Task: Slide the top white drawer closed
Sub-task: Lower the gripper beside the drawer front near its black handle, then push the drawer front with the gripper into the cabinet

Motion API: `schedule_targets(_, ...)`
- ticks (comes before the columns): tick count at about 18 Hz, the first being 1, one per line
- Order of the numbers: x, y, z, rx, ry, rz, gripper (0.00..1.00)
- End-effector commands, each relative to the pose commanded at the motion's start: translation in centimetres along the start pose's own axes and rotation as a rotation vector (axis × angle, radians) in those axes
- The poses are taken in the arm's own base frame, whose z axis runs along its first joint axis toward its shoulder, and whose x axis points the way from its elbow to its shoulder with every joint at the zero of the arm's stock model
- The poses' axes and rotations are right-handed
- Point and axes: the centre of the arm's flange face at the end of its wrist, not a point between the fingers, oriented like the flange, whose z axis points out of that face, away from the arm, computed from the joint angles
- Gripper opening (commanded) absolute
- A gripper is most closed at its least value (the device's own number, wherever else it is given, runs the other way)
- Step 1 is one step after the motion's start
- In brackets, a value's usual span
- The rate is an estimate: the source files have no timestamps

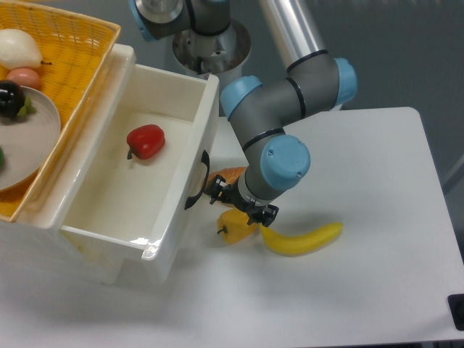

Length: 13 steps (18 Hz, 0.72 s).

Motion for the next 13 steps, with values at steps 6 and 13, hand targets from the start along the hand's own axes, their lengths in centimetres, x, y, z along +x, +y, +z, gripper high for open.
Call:
schedule_targets(6, 1.3, -0.8, 0.2, -0.005, -0.003, 0.018, 1.0)
schedule_targets(13, 2.3, -1.3, 0.2, -0.008, -0.005, 0.033, 1.0)
